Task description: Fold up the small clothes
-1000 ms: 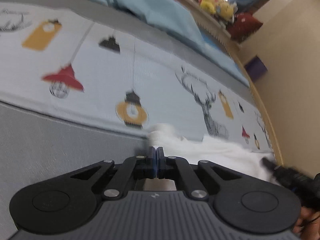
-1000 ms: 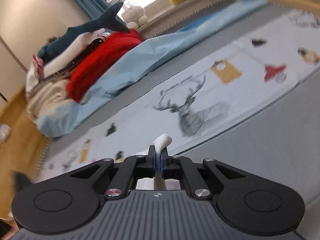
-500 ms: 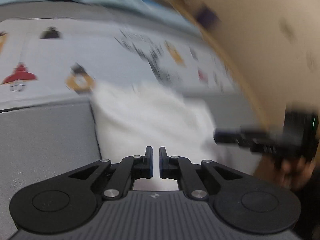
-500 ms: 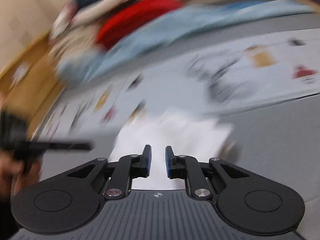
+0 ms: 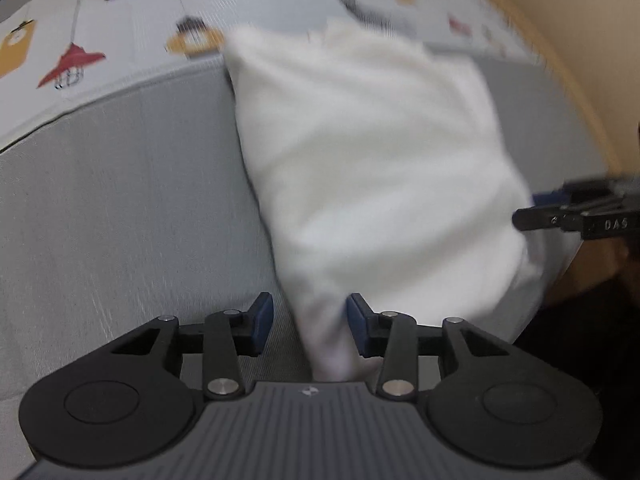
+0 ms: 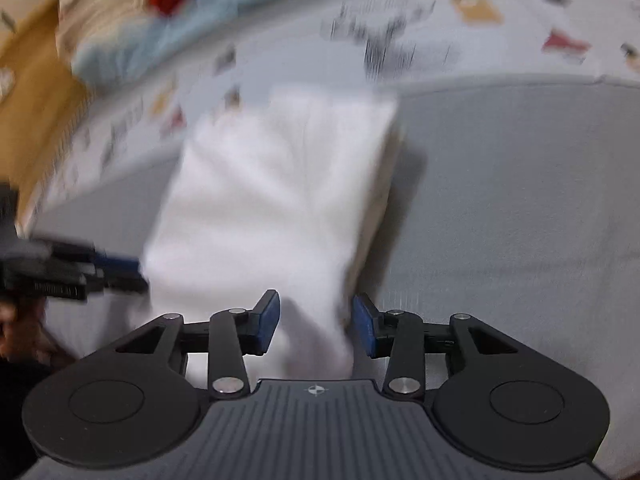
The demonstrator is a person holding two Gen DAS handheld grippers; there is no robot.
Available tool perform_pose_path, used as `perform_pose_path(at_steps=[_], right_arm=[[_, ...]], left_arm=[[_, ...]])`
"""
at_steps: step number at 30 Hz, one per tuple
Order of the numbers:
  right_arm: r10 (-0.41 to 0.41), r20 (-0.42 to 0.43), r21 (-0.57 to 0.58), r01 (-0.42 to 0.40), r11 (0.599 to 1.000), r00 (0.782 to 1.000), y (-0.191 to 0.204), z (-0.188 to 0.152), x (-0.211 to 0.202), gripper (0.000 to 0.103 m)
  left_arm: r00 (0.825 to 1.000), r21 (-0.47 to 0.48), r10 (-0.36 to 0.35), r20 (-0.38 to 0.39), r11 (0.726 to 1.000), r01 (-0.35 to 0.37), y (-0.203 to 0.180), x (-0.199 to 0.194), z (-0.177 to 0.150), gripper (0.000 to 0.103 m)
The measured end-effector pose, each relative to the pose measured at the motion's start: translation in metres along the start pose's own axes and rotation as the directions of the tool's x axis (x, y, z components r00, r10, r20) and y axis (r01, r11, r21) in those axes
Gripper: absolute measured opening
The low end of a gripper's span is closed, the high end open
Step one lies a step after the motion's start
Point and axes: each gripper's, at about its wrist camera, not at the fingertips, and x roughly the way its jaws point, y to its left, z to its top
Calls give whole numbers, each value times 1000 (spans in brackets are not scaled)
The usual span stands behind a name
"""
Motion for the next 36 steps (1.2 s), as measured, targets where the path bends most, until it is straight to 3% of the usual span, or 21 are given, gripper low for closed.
perform_pose_path(at_steps=[2,4,5,6,8,11,13,14,16,17,19,21,23,25,27,28,29,30,32,36], right_arm=[[-46,-58,-31,45,999,997,2,-5,12,53],[-27,-73,-35,25,999,997,3,-11,10,52],[-10,-68,-36,8,999,998,1,-14,6,49],[16,-64,-36,-19,999,998,0,-15,1,32],[64,-41,-51,-66,996,997,-1,-17,-7,9],[12,-16,-86,-13,996,1000,-7,-21,-13,6],[-1,-43,-64,-2,998,999,-15,-20,-8,7],[-6,-51,-63,3,998,999,-17,-20,-8,7],[-52,-27,-56,51,997,998,-17,-18,-10,15],[-72,2,-44,72,996,997,-18,-17,-15,20],[-73,98,-30,77,997,992,-20,-14,-31,21],[-47,212,-45,57,997,976,-16,-11,-49,21],[26,252,-57,-12,998,967,-12,-9,-54,21],[63,236,-101,-40,994,970,-5,-10,-50,21],[23,185,-149,5,989,982,3,-8,-36,21],[-34,139,-160,57,986,990,5,-7,-24,23],[-84,107,-156,100,983,991,4,-5,-17,30],[-127,91,-136,139,981,988,0,-3,-12,45],[-128,129,-76,138,987,983,-6,6,-16,56],[-72,226,25,68,997,971,-15,20,-30,56]], left_arm=[[1000,30,-2,-23,1000,3,-5,3,-5,21],[1000,48,13,-5,999,-13,-12,-2,-7,11],[1000,49,20,5,999,-20,-14,-6,-10,10],[1000,39,21,15,999,-22,-15,-10,-11,9],[999,7,14,35,1000,-14,-17,-20,-15,8],[1000,-21,-2,-19,1000,2,-18,-16,-23,3],[993,40,92,-79,995,-89,-28,-2,-25,2],[986,62,138,-95,989,-133,-30,2,-26,3],[989,61,145,-35,988,-142,-33,-8,-21,3],[992,49,126,22,991,-127,-34,-19,-18,3],[988,22,69,139,997,-73,-35,-39,-11,5],[981,23,34,191,999,-39,-40,-44,-5,5],[982,46,38,186,998,-47,-50,-35,-1,5],[985,63,60,161,995,-71,-51,-24,-2,6],[991,57,85,105,994,-91,-50,-10,0,6],[994,45,87,60,995,-90,-48,-1,0,6],[997,22,82,12,996,-83,-44,3,1,6],[997,-11,79,-18,997,-80,-38,6,1,6],[998,-69,70,2,995,-69,-29,0,5,7],[997,-157,27,75,988,-15,-15,-11,17,8]])
